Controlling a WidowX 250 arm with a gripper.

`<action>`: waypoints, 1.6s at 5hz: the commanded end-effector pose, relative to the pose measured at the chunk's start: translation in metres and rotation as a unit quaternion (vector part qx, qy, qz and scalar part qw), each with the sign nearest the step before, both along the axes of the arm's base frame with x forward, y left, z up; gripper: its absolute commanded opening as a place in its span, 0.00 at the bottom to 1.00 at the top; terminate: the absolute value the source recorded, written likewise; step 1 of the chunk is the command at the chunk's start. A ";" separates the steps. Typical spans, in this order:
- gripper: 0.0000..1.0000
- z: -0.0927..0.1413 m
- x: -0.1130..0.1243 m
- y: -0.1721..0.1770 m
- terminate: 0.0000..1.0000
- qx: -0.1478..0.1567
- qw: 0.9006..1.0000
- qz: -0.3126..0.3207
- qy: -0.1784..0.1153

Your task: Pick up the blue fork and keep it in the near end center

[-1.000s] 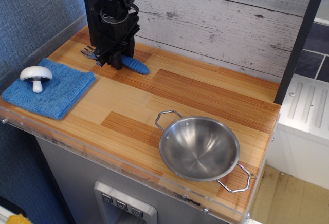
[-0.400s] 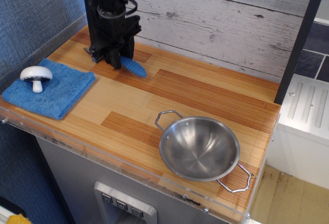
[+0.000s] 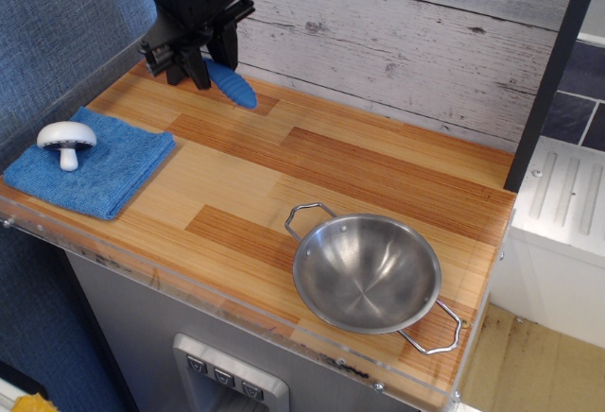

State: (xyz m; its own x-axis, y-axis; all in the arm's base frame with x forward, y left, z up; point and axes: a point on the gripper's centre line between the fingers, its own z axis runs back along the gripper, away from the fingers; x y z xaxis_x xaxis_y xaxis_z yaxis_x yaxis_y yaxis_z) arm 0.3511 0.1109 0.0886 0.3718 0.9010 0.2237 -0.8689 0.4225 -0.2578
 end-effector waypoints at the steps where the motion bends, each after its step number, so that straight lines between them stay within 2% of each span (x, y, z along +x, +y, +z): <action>1: 0.00 0.050 -0.035 -0.013 0.00 0.028 0.985 -0.167 -0.017; 2: 0.00 0.054 -0.042 -0.025 0.00 0.048 0.967 -0.250 -0.002; 3: 0.00 0.049 -0.048 -0.034 0.00 0.080 0.939 -0.335 0.024; 5: 0.00 0.025 -0.052 -0.023 0.00 0.132 0.890 -0.435 0.040; 6: 0.00 0.014 -0.051 -0.020 0.00 0.141 0.880 -0.452 0.045; 8: 0.00 -0.018 -0.054 -0.033 0.00 0.128 0.858 -0.491 0.073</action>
